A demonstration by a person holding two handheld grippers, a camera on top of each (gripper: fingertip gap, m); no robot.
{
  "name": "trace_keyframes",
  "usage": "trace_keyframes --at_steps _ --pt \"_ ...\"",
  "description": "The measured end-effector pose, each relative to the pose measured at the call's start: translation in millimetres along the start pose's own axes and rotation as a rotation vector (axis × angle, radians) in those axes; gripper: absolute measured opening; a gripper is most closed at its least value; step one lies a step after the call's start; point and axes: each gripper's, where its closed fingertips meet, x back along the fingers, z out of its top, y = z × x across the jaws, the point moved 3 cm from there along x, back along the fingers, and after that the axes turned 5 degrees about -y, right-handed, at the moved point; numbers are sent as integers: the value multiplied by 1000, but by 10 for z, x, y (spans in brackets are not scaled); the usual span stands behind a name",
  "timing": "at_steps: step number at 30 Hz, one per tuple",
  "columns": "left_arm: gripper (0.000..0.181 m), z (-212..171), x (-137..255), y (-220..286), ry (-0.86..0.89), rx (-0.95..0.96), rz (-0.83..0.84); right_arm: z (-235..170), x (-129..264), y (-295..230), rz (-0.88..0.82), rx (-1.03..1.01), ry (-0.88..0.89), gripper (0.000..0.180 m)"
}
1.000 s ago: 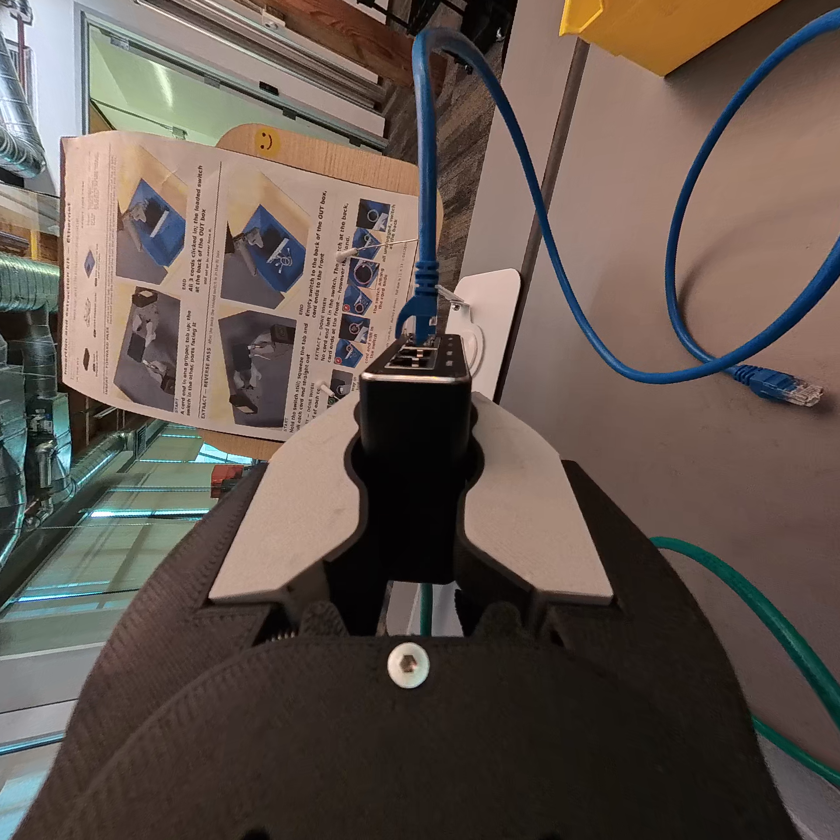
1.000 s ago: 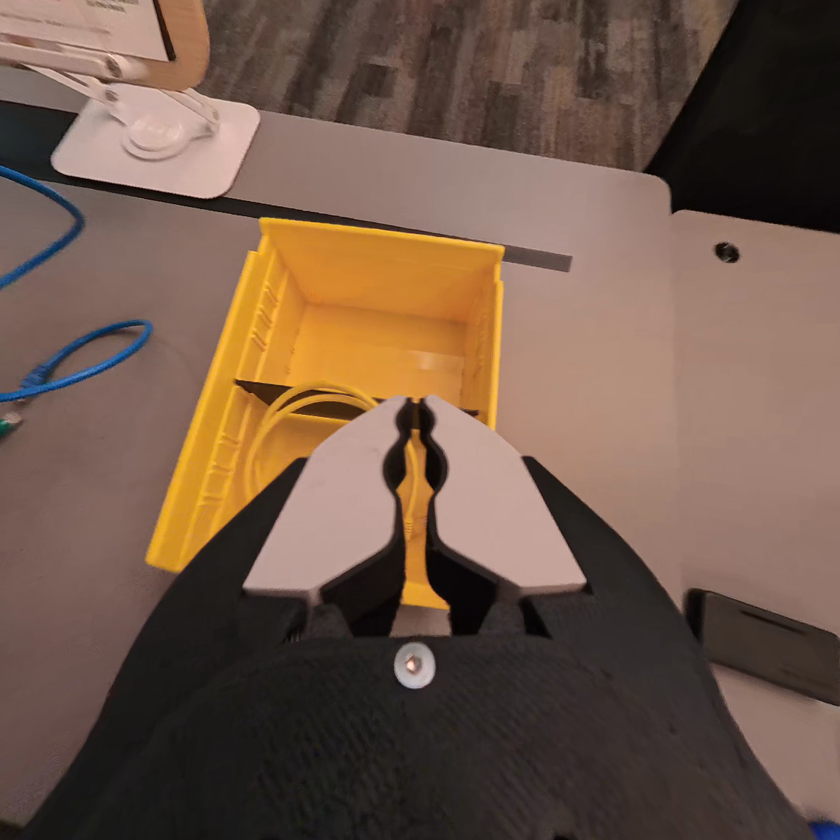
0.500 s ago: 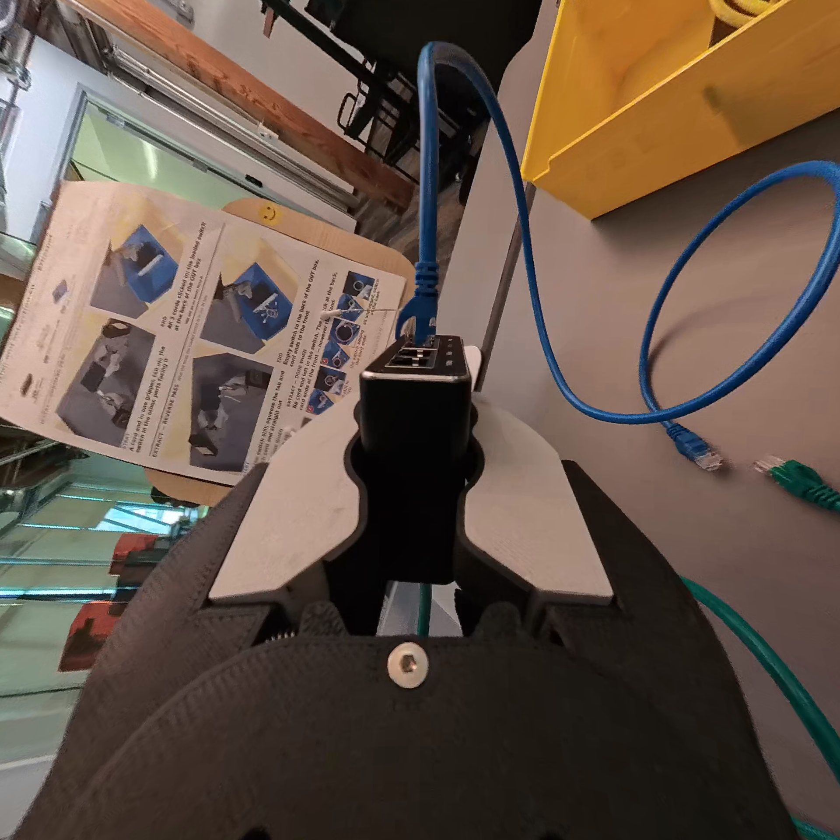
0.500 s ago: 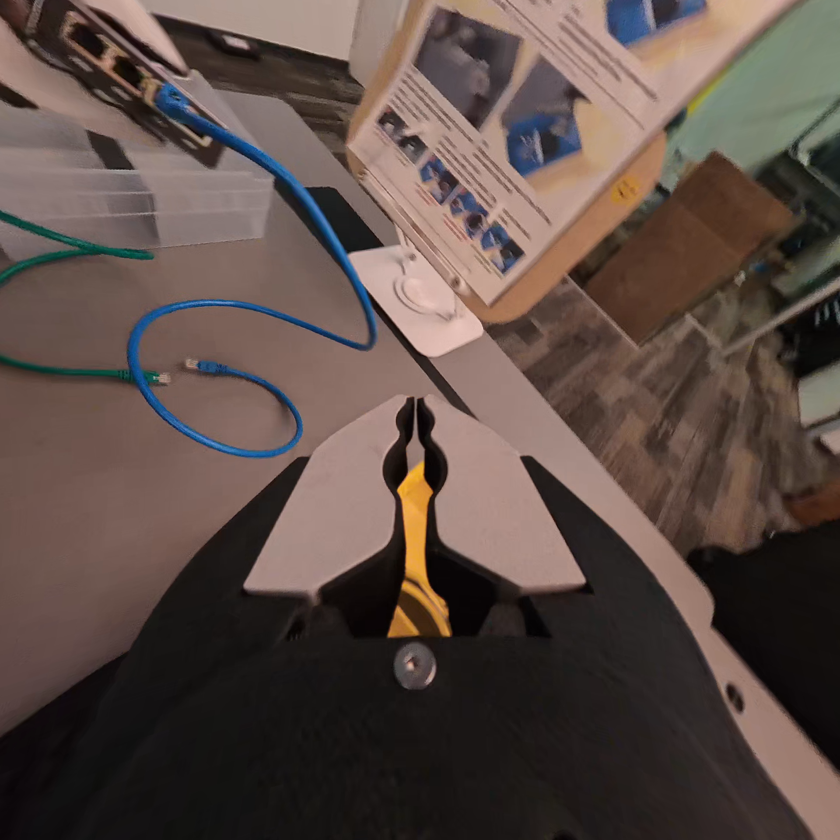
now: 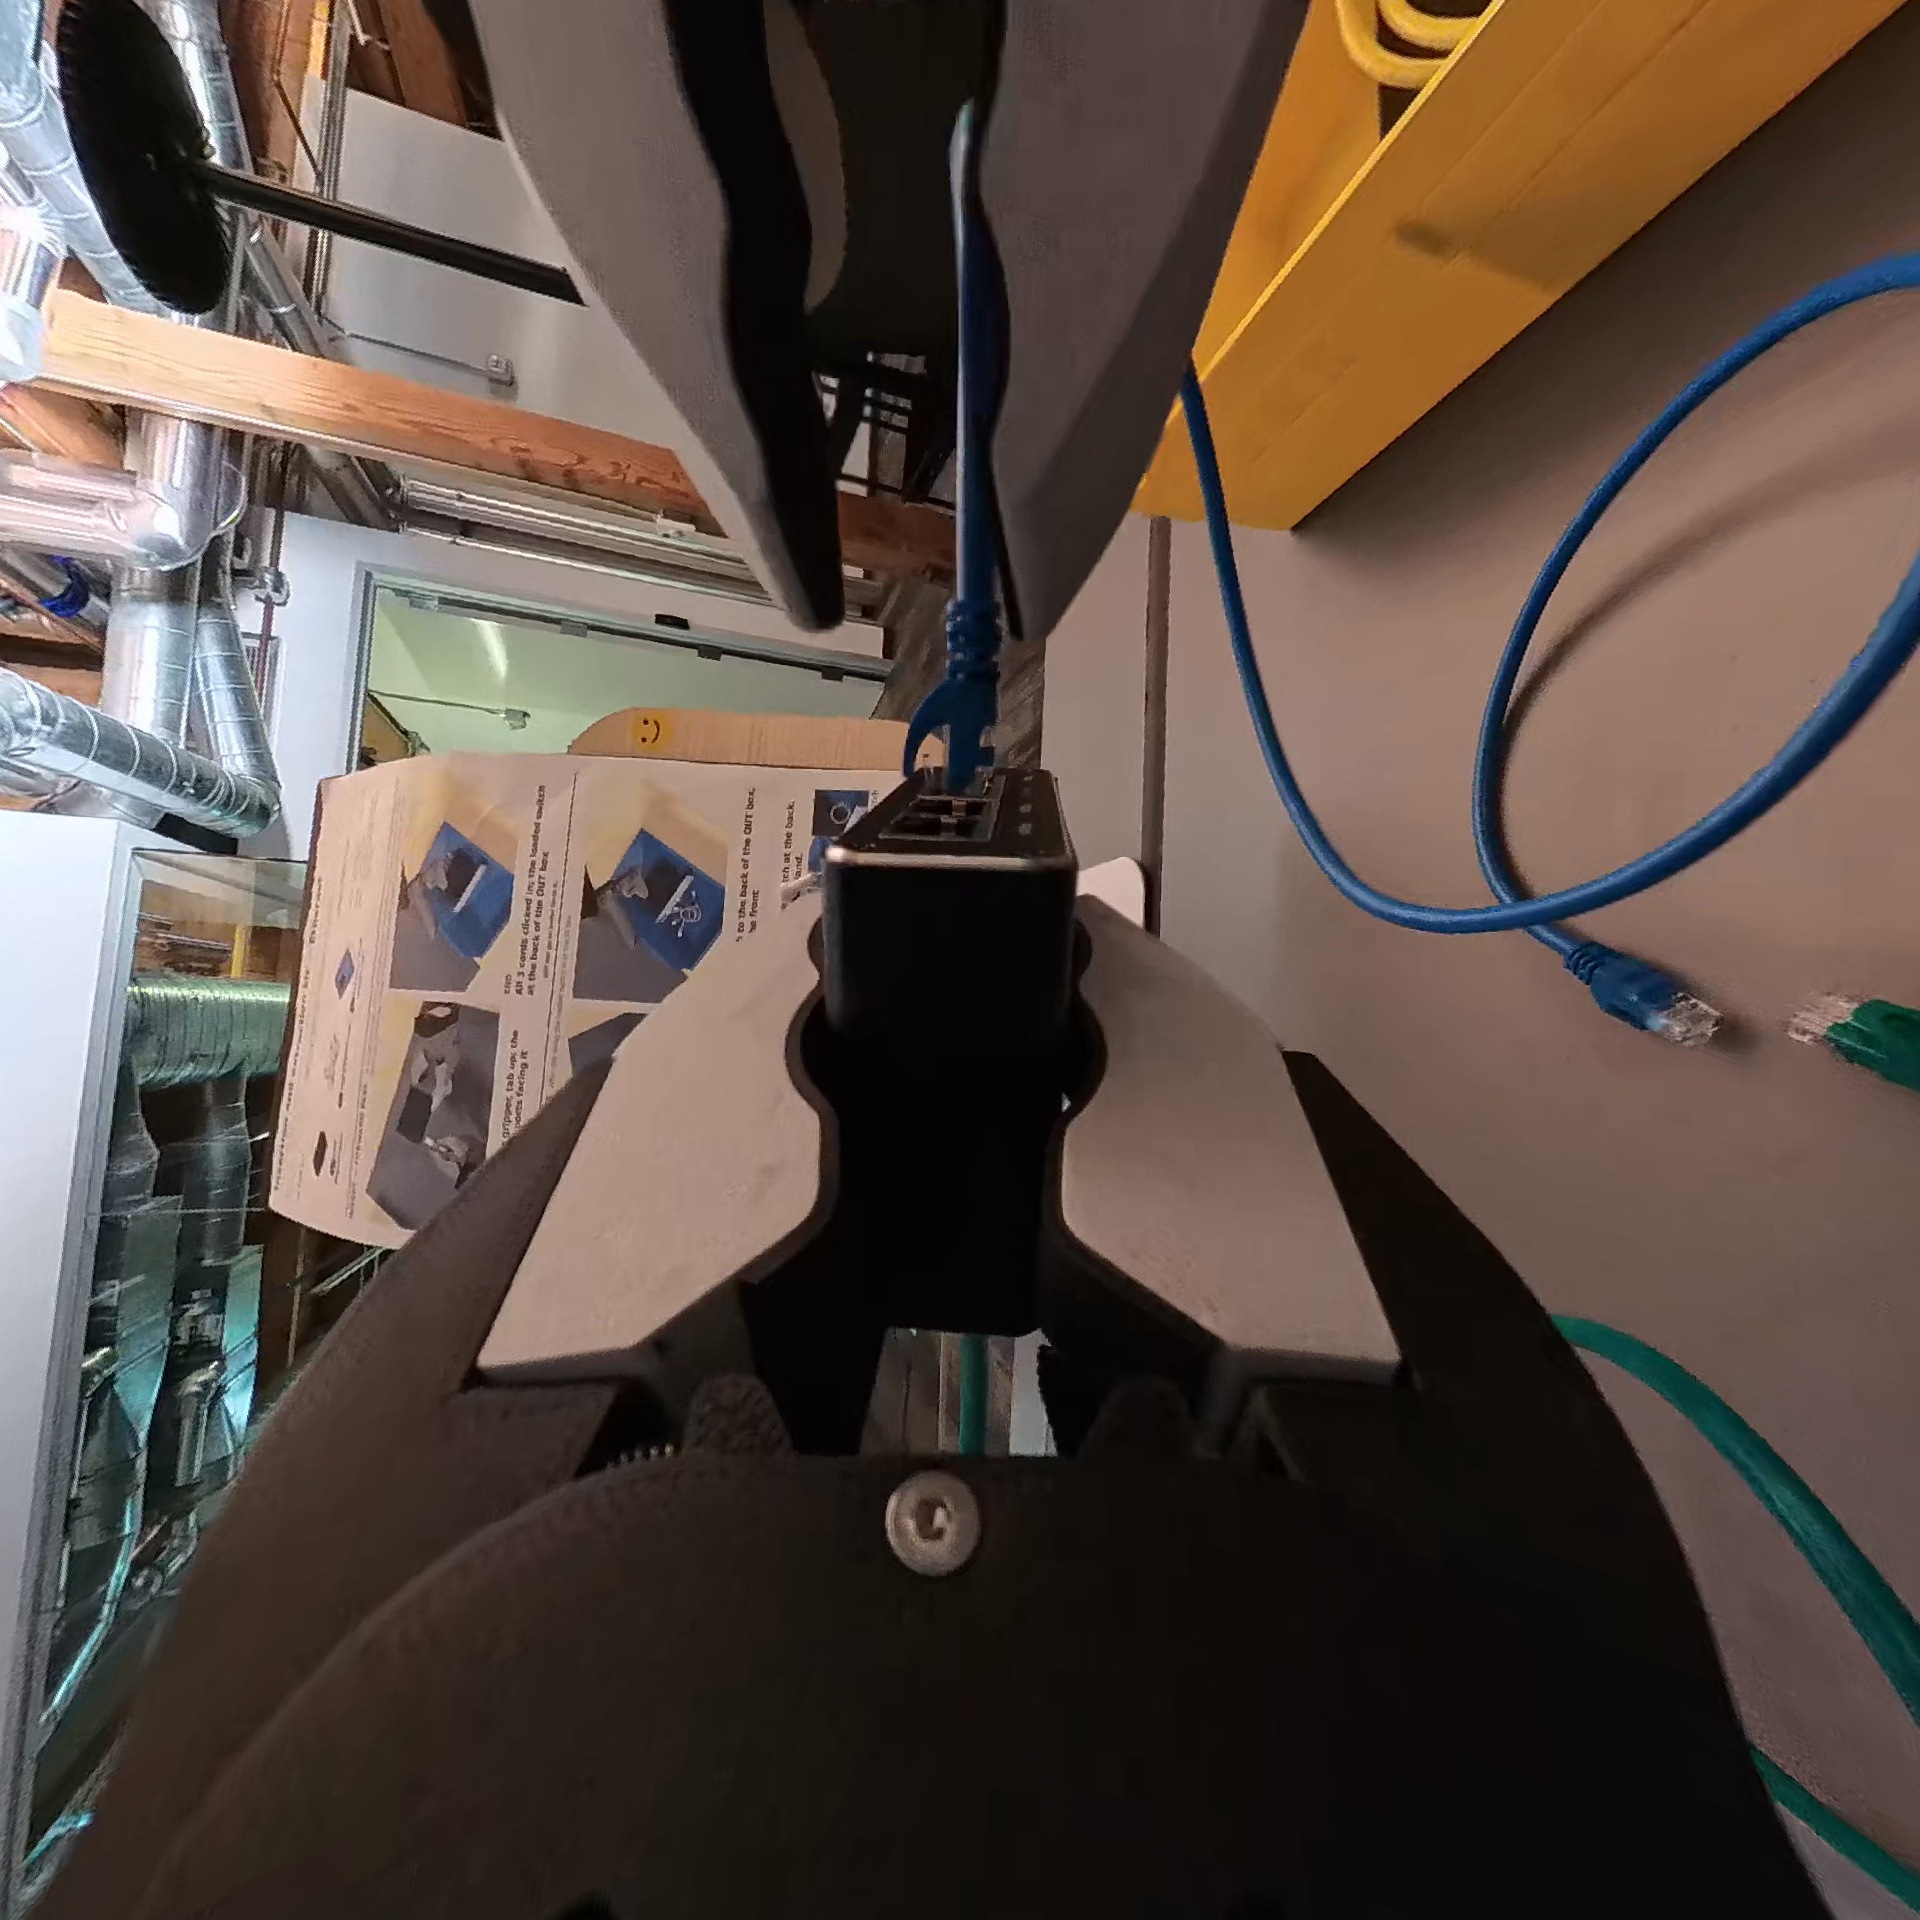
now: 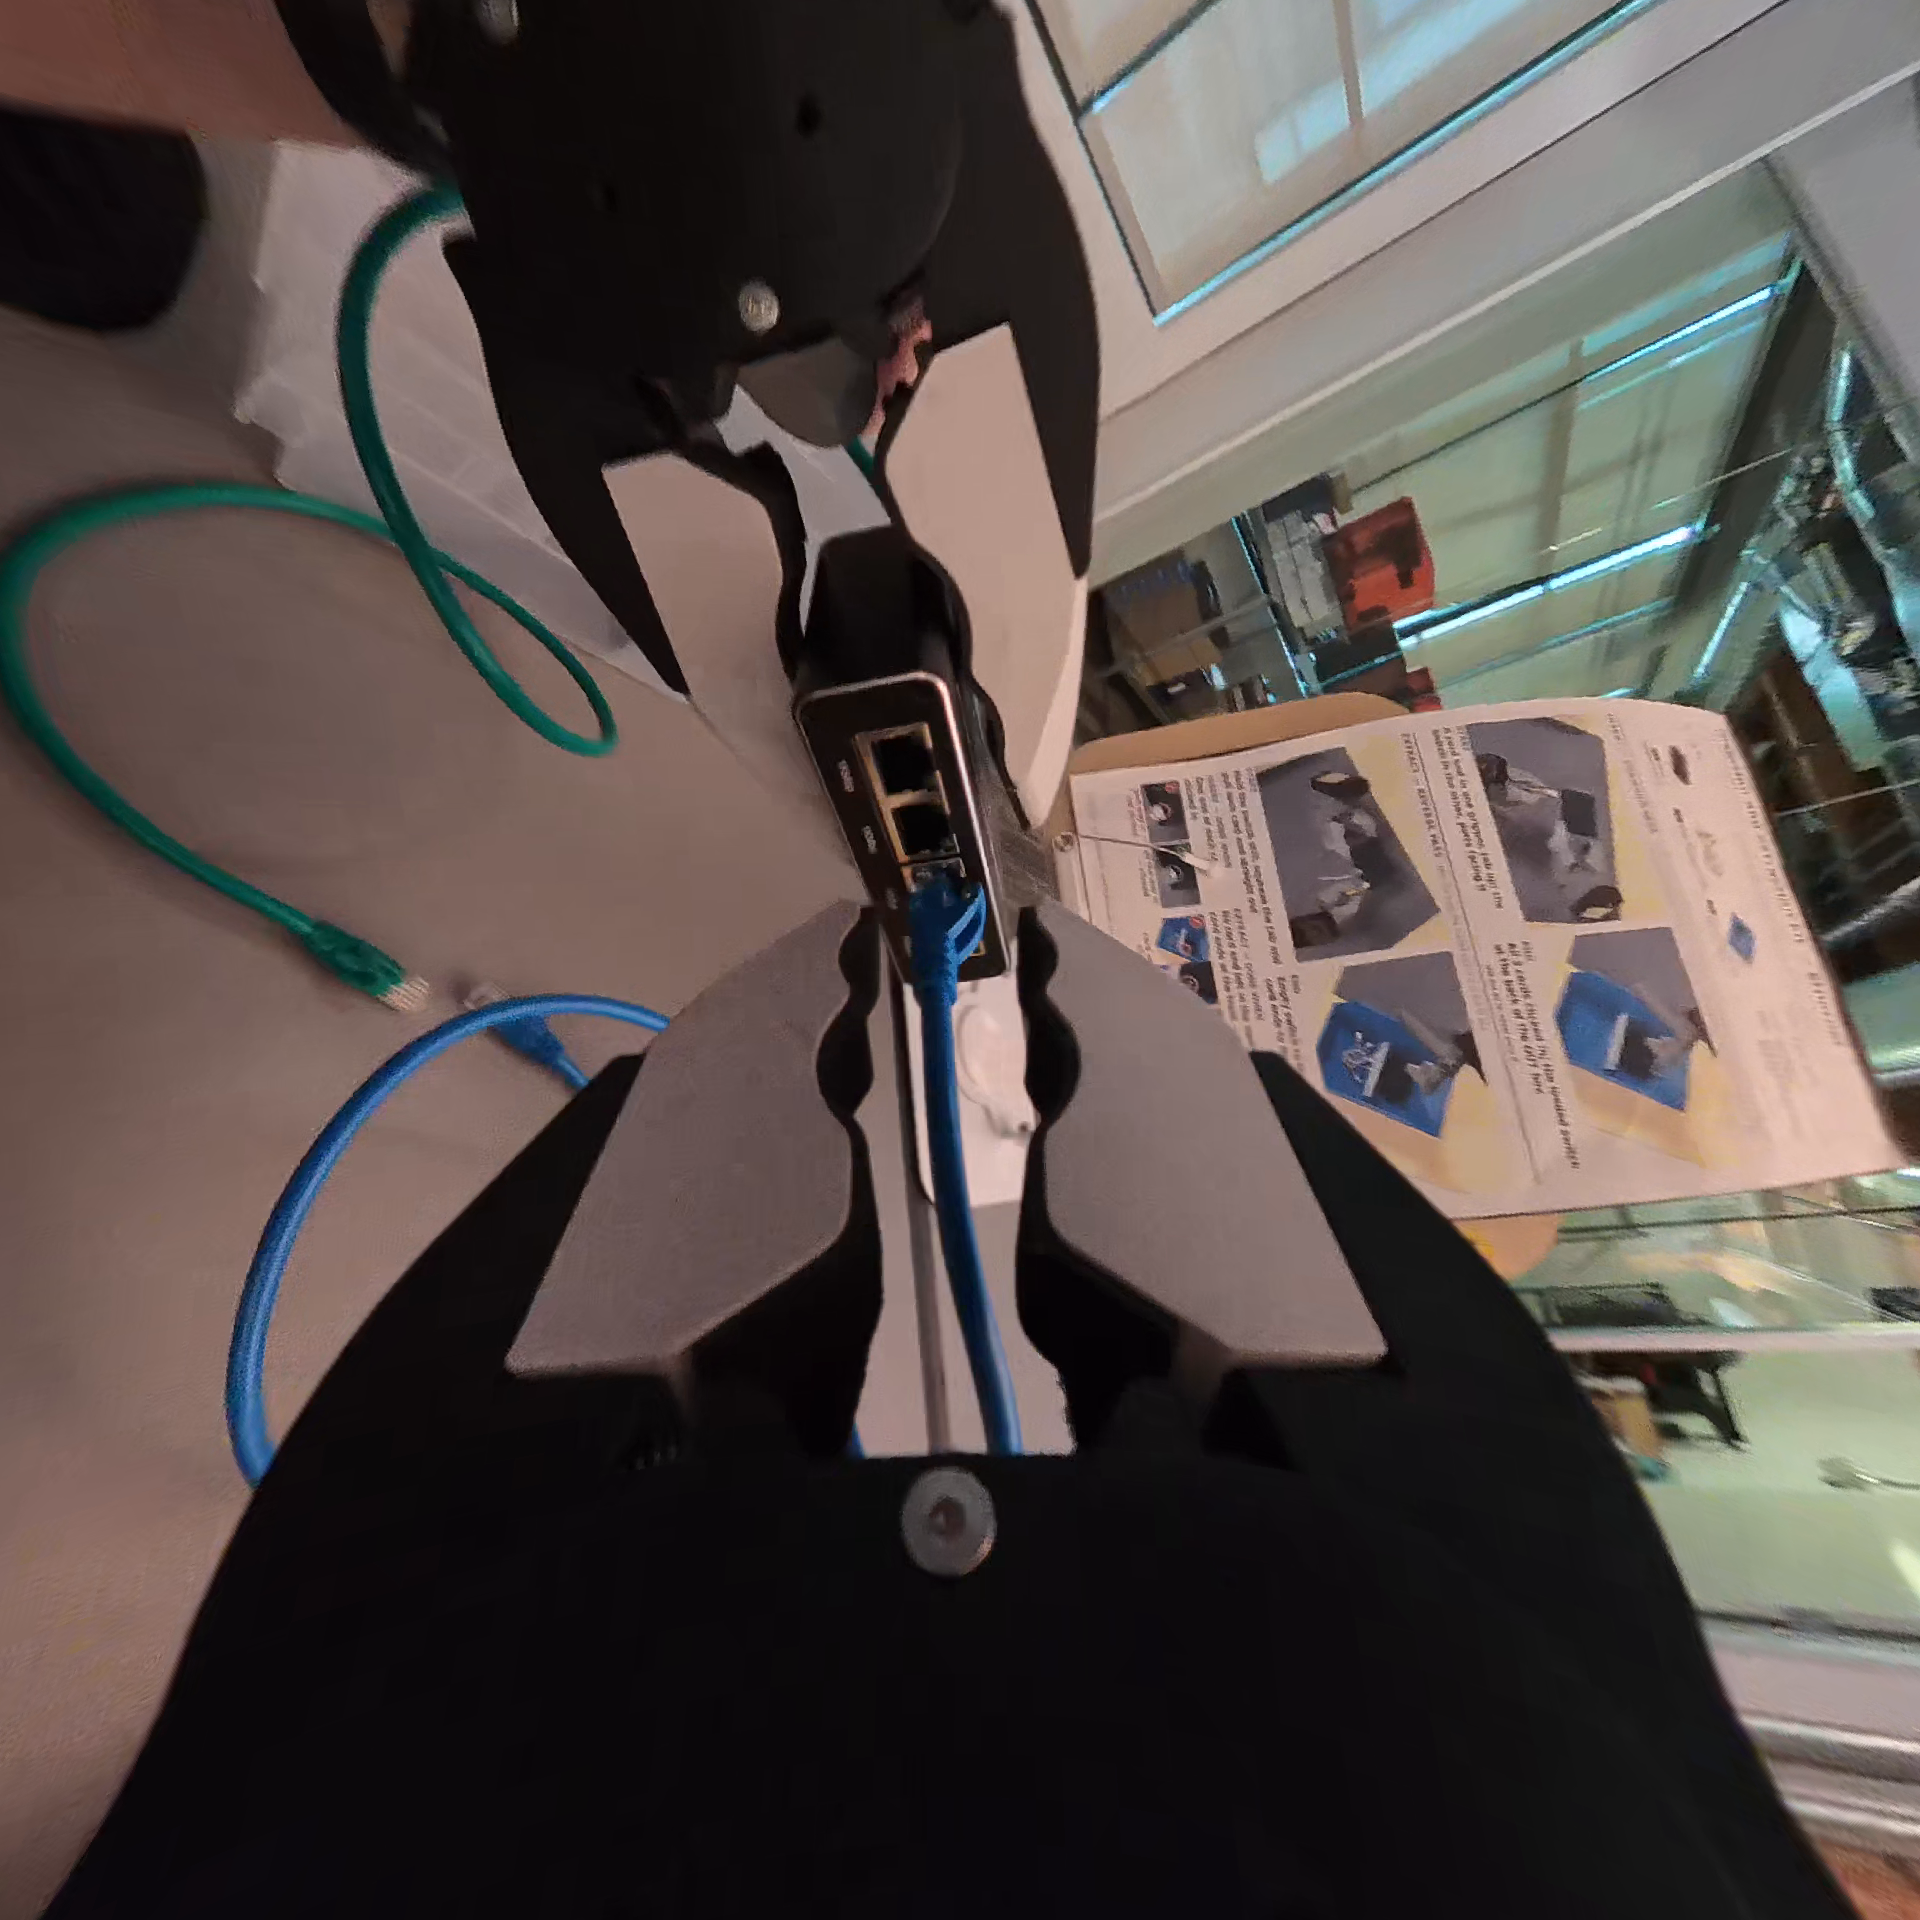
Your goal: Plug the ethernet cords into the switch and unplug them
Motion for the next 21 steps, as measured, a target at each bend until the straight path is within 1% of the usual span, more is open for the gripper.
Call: trace_keyframes --at_steps 4,9,21 --pt "36 52 7 28 10 -17 -4 -58 -72 -44 -6 53 -59 22" --pt "37 121 0 79 20 -40 -15 -93 -112 -98 19 72 -78 17" --pt "37 135 -5 105 22 -30 -40 -126 -142 -124 1 123 -120 17"
